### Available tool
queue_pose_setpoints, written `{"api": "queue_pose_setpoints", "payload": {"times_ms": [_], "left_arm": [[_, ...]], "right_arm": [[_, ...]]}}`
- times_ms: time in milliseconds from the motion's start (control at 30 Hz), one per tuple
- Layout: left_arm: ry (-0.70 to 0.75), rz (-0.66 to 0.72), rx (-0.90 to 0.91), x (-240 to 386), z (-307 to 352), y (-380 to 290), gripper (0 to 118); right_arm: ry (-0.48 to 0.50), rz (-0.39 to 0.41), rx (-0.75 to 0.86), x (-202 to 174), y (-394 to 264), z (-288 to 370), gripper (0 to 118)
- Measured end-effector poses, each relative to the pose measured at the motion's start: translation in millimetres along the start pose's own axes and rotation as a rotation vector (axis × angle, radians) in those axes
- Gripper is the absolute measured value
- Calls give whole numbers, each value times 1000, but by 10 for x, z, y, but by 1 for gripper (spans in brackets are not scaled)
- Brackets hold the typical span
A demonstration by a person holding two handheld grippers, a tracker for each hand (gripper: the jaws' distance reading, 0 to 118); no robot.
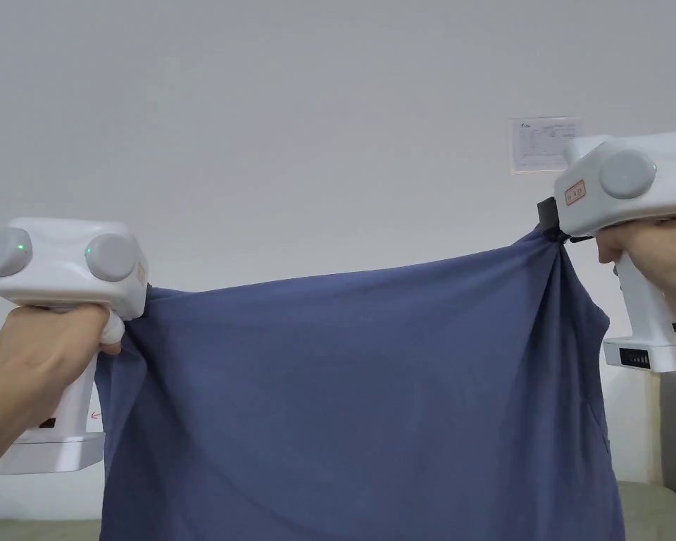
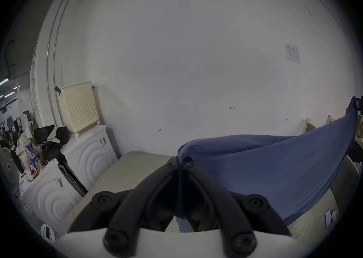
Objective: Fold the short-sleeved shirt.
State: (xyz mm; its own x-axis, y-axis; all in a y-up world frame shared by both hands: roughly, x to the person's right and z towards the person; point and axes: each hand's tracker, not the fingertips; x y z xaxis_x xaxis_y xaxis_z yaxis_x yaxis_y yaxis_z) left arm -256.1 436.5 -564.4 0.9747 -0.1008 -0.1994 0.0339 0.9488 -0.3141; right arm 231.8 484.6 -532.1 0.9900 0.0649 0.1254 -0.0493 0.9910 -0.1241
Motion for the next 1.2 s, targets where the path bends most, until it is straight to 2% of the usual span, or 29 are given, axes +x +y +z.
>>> {"api": "queue_pose_setpoints", "payload": {"times_ms": [133, 267, 333, 400, 500, 633, 667, 700, 800, 833, 867, 933, 1067, 1200], "left_arm": [[5, 33, 2, 69, -329, -42, 1], [6, 25, -9, 165, -638, -356, 1], [-6, 14, -57, 209, -844, -632, 1], [-16, 2, -92, 255, -982, -965, 1], [-62, -46, -185, 288, -1116, -1597, 1], [-138, -101, -284, 237, -930, -2539, 1], [-132, -106, -295, 206, -817, -2782, 1], [-144, -118, -329, 165, -689, -3014, 1], [-173, -128, -405, -26, -365, -3649, 1], [-188, -101, -423, -86, -232, -3845, 1], [-195, -112, -450, -145, -65, -4045, 1], [-200, -111, -497, -261, 238, -4412, 1], [-194, -91, -543, -488, 773, -5015, 1], [-210, -45, -582, -738, 1247, -5360, 1]], "right_arm": [[1, -13, 0, -61, -96, -278, 4], [-2, -13, -31, -114, -462, -551, 4], [-3, -1, -82, -127, -801, -666, 4], [16, -27, -134, -111, -1189, -709, 4], [45, -15, -236, -84, -1864, -594, 4], [55, -20, -342, -43, -2838, -132, 4], [75, -3, -381, -36, -3063, 36, 4], [68, -24, -393, -23, -3302, 226, 4], [79, -18, -446, -34, -3869, 836, 4], [115, -4, -494, -24, -4030, 1029, 4], [99, -18, -481, -27, -4199, 1255, 4], [145, -25, -549, 61, -4532, 1597, 4], [135, -76, -614, 129, -4986, 2274, 4], [154, -89, -652, 183, -5253, 2756, 4]]}}
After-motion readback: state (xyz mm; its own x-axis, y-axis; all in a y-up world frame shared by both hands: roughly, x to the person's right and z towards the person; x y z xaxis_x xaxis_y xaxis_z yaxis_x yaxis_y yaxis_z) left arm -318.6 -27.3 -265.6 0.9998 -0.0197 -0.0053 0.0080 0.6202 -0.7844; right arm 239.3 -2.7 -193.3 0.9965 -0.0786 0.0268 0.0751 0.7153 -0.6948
